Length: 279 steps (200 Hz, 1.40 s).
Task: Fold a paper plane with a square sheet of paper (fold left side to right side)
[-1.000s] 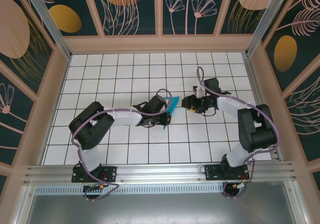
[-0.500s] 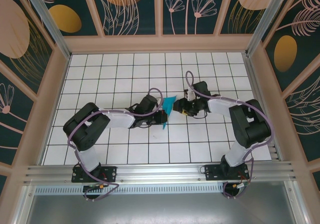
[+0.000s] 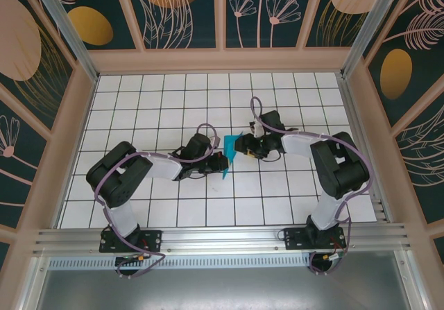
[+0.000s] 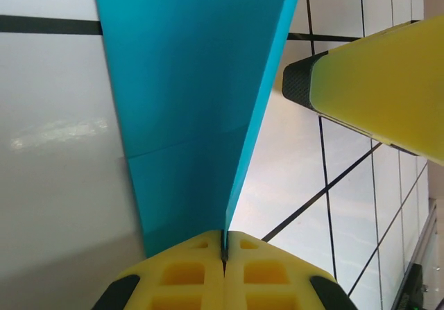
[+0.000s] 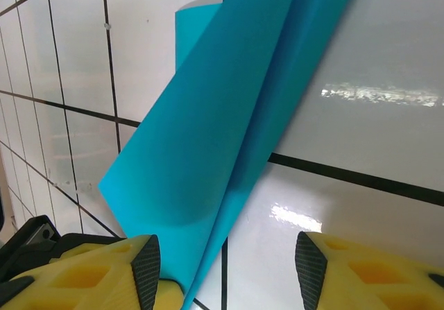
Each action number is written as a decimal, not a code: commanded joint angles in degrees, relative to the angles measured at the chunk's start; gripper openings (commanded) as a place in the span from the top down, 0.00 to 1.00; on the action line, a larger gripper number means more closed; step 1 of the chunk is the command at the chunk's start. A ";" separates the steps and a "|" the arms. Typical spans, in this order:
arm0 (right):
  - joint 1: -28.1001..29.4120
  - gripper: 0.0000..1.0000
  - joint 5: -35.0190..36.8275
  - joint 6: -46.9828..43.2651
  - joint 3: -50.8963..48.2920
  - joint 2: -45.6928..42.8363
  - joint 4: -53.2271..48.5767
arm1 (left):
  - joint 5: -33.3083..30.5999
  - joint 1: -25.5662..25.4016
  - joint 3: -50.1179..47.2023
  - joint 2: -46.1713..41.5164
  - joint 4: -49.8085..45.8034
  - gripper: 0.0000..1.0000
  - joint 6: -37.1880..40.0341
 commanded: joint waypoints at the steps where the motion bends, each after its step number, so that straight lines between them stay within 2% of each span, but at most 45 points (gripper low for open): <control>1: 0.89 0.44 1.39 0.91 2.48 1.48 -0.58 | 1.93 0.45 -0.76 0.40 4.14 1.00 -2.84; 101: 1.88 0.44 2.14 2.31 4.89 4.42 -1.03 | 5.37 0.99 -1.34 3.79 9.77 1.00 -7.98; 204: 2.04 0.53 3.70 2.41 6.17 7.18 -3.71 | 6.16 1.06 -1.25 5.36 11.79 1.00 -9.44; 279: 2.00 0.55 4.17 1.97 7.02 8.74 -4.45 | 5.46 0.98 -0.91 3.19 9.37 0.86 -8.06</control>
